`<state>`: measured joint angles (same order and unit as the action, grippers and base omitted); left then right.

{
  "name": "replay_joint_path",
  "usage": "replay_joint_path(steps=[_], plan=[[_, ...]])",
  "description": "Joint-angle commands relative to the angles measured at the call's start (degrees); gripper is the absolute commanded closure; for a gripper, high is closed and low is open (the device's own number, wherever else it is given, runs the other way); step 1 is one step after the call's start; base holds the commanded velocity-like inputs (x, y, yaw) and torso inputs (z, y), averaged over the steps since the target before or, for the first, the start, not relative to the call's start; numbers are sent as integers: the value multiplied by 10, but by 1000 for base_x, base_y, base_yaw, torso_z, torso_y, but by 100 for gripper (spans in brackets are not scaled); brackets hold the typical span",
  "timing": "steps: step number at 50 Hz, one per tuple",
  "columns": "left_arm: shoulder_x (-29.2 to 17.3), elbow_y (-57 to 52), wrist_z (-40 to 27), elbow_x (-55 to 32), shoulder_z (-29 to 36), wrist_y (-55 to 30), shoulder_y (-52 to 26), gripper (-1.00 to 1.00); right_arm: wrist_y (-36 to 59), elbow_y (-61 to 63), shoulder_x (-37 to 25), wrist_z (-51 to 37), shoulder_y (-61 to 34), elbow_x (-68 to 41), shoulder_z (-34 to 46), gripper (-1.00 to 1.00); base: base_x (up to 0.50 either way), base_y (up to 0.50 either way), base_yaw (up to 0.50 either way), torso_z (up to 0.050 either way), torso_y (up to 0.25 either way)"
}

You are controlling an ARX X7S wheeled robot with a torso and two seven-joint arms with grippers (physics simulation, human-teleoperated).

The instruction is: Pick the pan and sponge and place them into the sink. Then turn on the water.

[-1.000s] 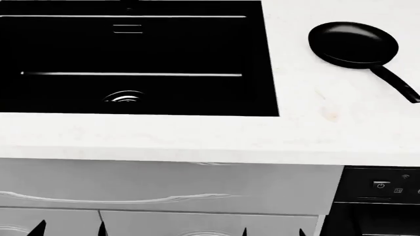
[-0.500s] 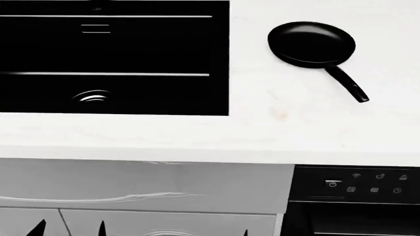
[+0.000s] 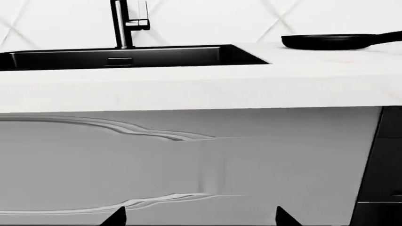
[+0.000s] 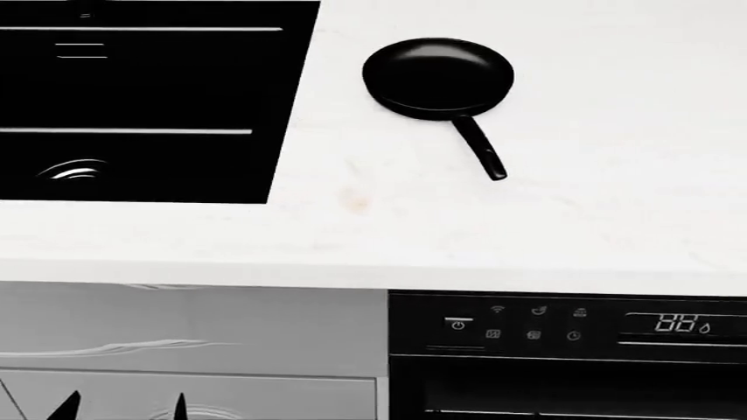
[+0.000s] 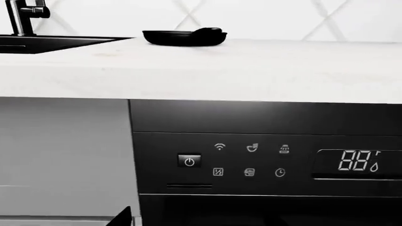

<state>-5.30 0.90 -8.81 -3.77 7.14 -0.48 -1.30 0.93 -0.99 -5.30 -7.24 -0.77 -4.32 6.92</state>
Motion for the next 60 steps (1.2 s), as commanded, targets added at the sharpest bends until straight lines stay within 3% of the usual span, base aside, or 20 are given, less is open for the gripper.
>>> replay_joint_path(steps=[1, 26, 60], plan=[[-8, -1, -9, -8, 6, 5, 1, -100, -4, -2, -8, -5, -2, -5, 12, -100, 0, -359, 0, 0, 0], [-21, -6, -18, -21, 20, 17, 4, -100, 3, -2, -19, -23, -3, -13, 27, -100, 0, -9, 0, 0, 0], [-43, -14, -30, -15, 41, 17, 8, -100, 4, -3, -31, -38, -8, -25, 41, -100, 0, 0, 0, 50, 0]])
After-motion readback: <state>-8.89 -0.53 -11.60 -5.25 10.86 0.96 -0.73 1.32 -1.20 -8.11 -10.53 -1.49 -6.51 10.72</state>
